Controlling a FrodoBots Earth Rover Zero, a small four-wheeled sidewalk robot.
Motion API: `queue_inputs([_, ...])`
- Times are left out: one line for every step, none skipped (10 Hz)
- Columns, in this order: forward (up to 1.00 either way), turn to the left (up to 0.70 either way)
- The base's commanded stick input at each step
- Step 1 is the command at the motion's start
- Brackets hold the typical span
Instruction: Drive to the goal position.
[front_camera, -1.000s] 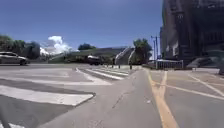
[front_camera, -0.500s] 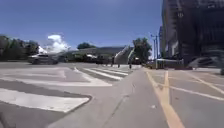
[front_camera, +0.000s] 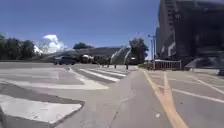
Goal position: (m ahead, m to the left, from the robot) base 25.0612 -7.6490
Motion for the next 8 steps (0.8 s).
queue_inputs([0.45,0.00])
queue_inputs([0.45,0.00])
queue_inputs([0.45,0.00])
queue_inputs([0.45,0.00])
queue_inputs([0.45,0.00])
queue_inputs([0.45,0.00])
queue_inputs([0.45,0.00])
queue_inputs([0.45,0.00])
